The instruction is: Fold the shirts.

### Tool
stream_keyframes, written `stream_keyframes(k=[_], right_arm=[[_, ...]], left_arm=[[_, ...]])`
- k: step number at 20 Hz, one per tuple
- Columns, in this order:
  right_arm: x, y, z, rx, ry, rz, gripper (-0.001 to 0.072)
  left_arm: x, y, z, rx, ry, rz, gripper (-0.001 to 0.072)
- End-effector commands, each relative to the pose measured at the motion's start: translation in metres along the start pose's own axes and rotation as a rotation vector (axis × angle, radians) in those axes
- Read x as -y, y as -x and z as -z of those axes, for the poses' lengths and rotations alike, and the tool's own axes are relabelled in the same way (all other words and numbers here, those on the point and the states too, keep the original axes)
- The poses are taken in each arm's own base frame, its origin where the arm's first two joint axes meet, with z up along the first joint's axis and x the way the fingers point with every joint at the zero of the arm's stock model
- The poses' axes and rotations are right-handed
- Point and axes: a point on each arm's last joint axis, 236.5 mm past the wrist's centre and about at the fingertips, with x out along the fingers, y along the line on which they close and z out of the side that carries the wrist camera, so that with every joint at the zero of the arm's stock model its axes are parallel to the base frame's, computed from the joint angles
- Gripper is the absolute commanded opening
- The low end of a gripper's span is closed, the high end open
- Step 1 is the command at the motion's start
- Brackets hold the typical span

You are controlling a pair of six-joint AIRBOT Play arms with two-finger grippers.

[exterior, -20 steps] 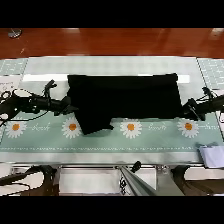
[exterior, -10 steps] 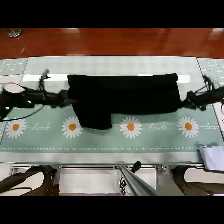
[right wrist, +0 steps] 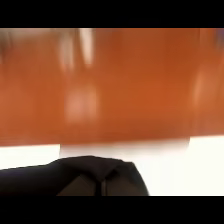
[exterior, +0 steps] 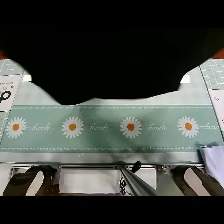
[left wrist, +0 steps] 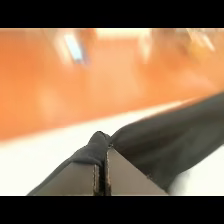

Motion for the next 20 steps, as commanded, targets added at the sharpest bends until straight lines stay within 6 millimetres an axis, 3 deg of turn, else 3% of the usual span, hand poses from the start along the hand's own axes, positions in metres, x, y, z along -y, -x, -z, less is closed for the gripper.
stream_keyframes(k=[1, 3, 5, 8, 13, 15, 17, 20], right_arm=[[-0.07, 0.122, -0.088, 0.356, 0.087, 0.035, 0.0031], [-0.082, 0.164, -0.093, 0.409, 0.122, 0.1, 0.0031], [-0.089, 0.198, -0.091, 0.426, 0.179, 0.168, 0.0031], [-0.083, 0.213, -0.067, 0.335, 0.207, 0.245, 0.0031], [-0.041, 0.187, -0.008, 0.024, 0.178, 0.341, 0.0031], [-0.025, 0.16, 0.018, -0.137, 0.133, 0.32, 0.0031], [-0.012, 0.127, 0.06, -0.375, 0.074, 0.257, 0.0031], [0.022, 0.076, 0.087, -0.554, -0.002, 0.225, 0.0031]], left_arm=[[0.046, 0.109, -0.097, 0.289, -0.283, -0.153, 0.0023], [0.059, 0.148, -0.116, 0.354, -0.359, -0.222, 0.0023], [0.06, 0.172, -0.122, 0.364, -0.387, -0.289, 0.0023], [0.043, 0.17, -0.098, 0.234, -0.388, -0.347, 0.0022], [-0.006, 0.148, -0.009, -0.183, -0.236, -0.429, 0.0023], [-0.024, 0.134, 0.027, -0.345, -0.177, -0.427, 0.0023], [-0.035, 0.107, 0.054, -0.437, -0.117, -0.376, 0.0023], [-0.063, 0.064, 0.113, -0.629, -0.022, -0.303, 0.0023]])
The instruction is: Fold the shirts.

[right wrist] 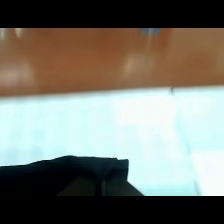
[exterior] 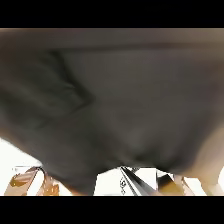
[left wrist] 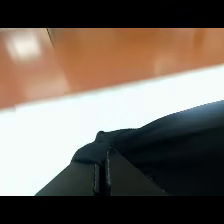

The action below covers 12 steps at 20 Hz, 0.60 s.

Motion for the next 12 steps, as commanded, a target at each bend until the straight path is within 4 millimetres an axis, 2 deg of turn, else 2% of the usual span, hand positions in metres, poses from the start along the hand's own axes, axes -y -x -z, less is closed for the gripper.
stream_keyframes(k=[1, 4, 6, 10, 12], right_arm=[[0.021, -0.074, 0.029, -0.28, -0.052, -0.05, 0.0031], [0.04, -0.152, 0.055, -0.492, -0.093, -0.079, 0.0031], [0.037, -0.211, 0.067, -0.572, -0.048, -0.075, 0.0031], [0.032, -0.327, 0.074, -0.542, 0.052, -0.009, 0.0031], [0.029, -0.373, 0.07, -0.472, 0.055, -0.011, 0.0031]], left_arm=[[0.0, -0.075, 0.052, -0.262, 0.053, 0.106, 0.0023], [-0.003, -0.151, 0.076, -0.372, 0.104, 0.189, 0.0023], [-0.008, -0.201, 0.085, -0.409, 0.138, 0.211, 0.0023], [0.001, -0.302, 0.105, -0.447, 0.162, 0.246, 0.0024], [0.01, -0.346, 0.116, -0.444, 0.167, 0.25, 0.0024]])
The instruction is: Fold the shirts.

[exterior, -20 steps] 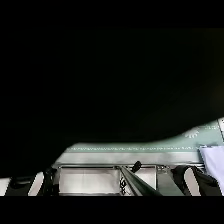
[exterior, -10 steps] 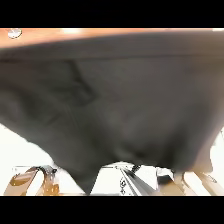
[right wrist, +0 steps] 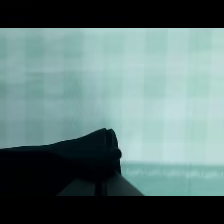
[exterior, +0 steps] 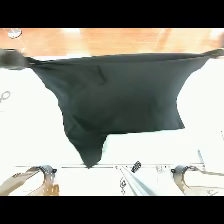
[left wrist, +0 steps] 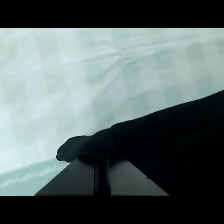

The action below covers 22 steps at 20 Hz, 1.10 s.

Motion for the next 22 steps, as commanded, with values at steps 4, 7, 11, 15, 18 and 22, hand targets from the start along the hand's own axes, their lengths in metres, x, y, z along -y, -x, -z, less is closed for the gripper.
stream_keyframes(k=[4, 7, 11, 15, 18, 22], right_arm=[[0.007, -0.124, -0.08, 0.207, -0.011, 0.037, 0.0031], [0.011, -0.164, -0.098, 0.273, -0.033, 0.026, 0.0032], [0.018, -0.222, -0.086, 0.232, -0.109, 0.017, 0.0031], [0.015, -0.268, -0.038, 0.047, -0.133, -0.007, 0.0031], [0.008, -0.264, -0.024, -0.016, -0.053, -0.031, 0.0031], [0.014, -0.231, 0.013, -0.185, -0.024, -0.034, 0.0031]], left_arm=[[-0.017, -0.137, -0.046, 0.123, 0.023, -0.019, 0.0024], [-0.03, -0.175, -0.065, 0.22, 0.034, -0.061, 0.0024], [-0.035, -0.218, -0.058, 0.225, 0.044, -0.075, 0.0024], [-0.025, -0.251, -0.028, 0.126, 0.049, -0.043, 0.0024], [-0.017, -0.254, 0.003, -0.008, 0.037, -0.008, 0.0025], [-0.008, -0.223, 0.074, -0.368, 0.043, 0.088, 0.0024]])
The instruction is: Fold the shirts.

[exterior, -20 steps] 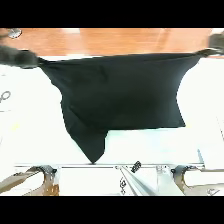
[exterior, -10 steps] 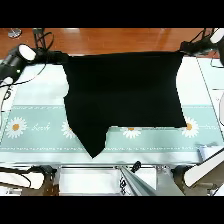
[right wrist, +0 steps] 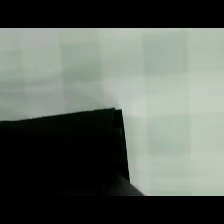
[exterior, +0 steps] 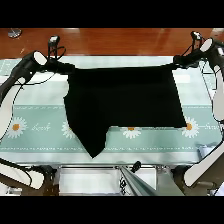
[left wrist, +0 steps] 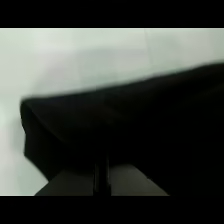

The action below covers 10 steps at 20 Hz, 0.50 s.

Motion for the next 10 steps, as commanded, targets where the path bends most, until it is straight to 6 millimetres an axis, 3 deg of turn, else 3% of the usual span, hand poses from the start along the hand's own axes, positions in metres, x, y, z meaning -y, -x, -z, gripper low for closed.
stream_keyframes(k=[1, 4, 10], right_arm=[[0.009, 0.019, 0.046, -0.197, 0.035, 0.004, 0.0031], [0.014, 0.023, 0.073, -0.317, 0.017, -0.008, 0.0031], [0.001, 0.023, 0.077, -0.332, 0.002, -0.064, 0.0031]], left_arm=[[0.006, 0.021, 0.076, -0.345, 0.013, 0.082, 0.0024], [0.002, 0.029, 0.093, -0.419, 0.054, 0.096, 0.0024], [0.002, 0.024, 0.096, -0.431, 0.085, 0.095, 0.0025]])
